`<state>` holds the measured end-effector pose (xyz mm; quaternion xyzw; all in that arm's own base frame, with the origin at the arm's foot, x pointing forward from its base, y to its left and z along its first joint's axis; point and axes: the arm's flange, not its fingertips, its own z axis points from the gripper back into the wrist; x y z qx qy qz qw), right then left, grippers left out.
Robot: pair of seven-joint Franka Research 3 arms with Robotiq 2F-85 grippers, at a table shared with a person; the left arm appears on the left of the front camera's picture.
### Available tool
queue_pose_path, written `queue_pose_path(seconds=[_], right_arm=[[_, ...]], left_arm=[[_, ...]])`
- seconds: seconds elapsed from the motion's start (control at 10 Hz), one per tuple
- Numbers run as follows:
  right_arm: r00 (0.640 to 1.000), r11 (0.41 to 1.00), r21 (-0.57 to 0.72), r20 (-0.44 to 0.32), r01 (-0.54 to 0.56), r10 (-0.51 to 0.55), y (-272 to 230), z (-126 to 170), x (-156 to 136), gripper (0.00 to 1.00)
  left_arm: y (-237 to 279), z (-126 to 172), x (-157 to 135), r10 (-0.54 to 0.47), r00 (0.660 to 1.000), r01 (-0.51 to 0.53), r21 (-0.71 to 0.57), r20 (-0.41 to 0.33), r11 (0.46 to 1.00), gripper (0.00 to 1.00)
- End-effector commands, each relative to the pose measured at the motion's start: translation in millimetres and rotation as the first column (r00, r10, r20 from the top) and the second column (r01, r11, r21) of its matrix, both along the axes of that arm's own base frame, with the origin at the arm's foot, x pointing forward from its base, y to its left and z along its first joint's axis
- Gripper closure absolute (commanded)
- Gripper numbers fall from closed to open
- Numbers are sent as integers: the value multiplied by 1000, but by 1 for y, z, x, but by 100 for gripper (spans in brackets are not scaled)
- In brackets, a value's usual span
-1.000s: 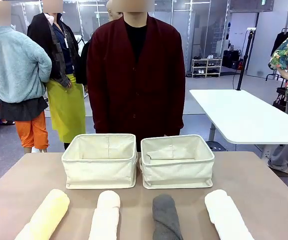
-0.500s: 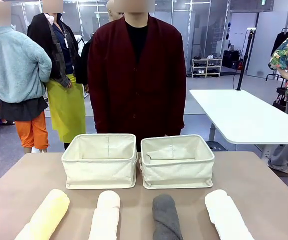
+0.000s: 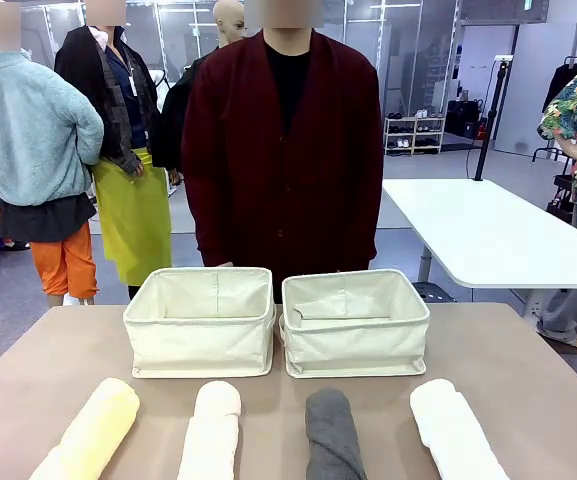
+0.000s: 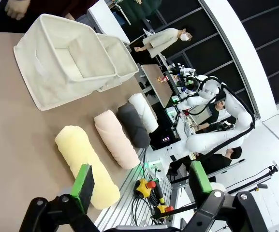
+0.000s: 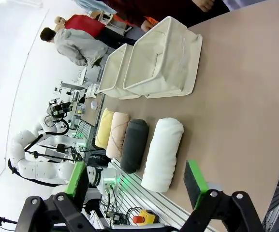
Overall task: Divide the towels into two baskets.
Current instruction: Pick up one hotel-folded towel and place it in the Fabric basket indicated by the person.
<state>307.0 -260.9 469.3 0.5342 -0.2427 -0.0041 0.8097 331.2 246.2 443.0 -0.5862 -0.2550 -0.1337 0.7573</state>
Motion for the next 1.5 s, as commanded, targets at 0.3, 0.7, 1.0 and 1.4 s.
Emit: queue_pose_path(seconds=[0.3,0.7,1.0,1.4], right_arm=[[1000,1000,-3,7,-11,11,0,0,-3,0],[1000,1000,-3,7,-11,11,0,0,-3,0],[1000,1000,-3,7,-11,11,0,0,-3,0],[1000,1000,-3,7,-11,11,0,0,-3,0]], left_arm=[[0,2,-3,-5,1000,5,-3,8,1000,0],[0,2,-3,-5,1000,5,-3,8,1000,0],[0,2,-3,-5,1000,5,-3,8,1000,0],[0,2,-3,-5,1000,5,-3,8,1000,0]])
